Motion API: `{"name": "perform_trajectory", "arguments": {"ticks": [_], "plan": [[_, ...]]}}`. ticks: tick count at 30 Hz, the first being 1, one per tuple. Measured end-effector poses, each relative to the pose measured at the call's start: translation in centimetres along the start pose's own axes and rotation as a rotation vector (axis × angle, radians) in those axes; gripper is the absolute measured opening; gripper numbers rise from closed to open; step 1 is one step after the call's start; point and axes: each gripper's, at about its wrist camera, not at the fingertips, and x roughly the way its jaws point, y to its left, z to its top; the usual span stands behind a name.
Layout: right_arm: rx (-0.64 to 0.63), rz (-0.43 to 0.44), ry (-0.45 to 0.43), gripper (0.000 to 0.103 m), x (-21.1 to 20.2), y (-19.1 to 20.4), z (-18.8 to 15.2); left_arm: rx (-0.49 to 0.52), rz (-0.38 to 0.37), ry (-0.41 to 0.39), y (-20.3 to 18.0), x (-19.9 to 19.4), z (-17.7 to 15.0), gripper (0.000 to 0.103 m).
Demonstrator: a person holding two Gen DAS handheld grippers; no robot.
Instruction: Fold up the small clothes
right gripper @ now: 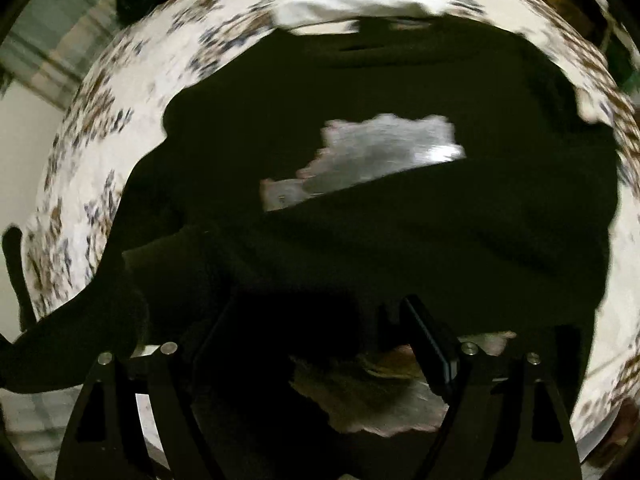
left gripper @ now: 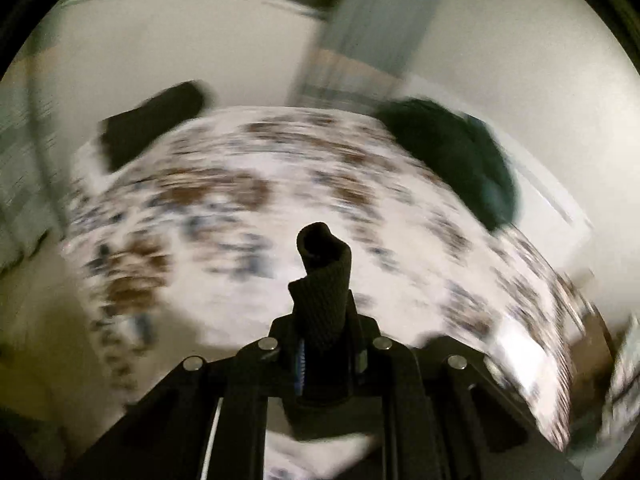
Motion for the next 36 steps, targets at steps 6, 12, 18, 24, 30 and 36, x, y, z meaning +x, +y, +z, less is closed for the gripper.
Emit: {"name": "perform_trajectory", "arguments": {"ticks": [6, 12, 18, 24, 30, 36], "plan": [[0.141, -0.028, -0.008, 0.085, -2.5, -10.1, -0.9, 0.224, -0.225, 0.157, -17.2, 0.4, -6.8, 0.011], [0.312, -0.104, -0.053, 0.085, -5.3, -23.1, -1.3, 0.416, -0.337, 0.308, -30.8, 2.4, -18.1, 0.011], [0.430, -0.168, -0.073, 0.085, -7.4, -33.6, -1.5, 0.575, -0.365, 0.459, -37.5, 4.4, -28.5, 0.012], [0.470, -0.114, -0.072, 0.085, -8.8, -38.5, -1.3, 0.686, -0.311, 0.625, -38.1, 6.5, -33.4, 0.036], [0.487, 0.057, -0.079, 0.094, -10.5, -38.2, -0.9, 0.575, -0.373, 0.600, -33.2, 4.2, -26.6, 0.093], [0.521, 0.307, -0.044, 0.094, -10.5, -34.0, -0.7, 0.469, -0.020, 0.506, -20.2, 5.3, -18.4, 0.093]]}}
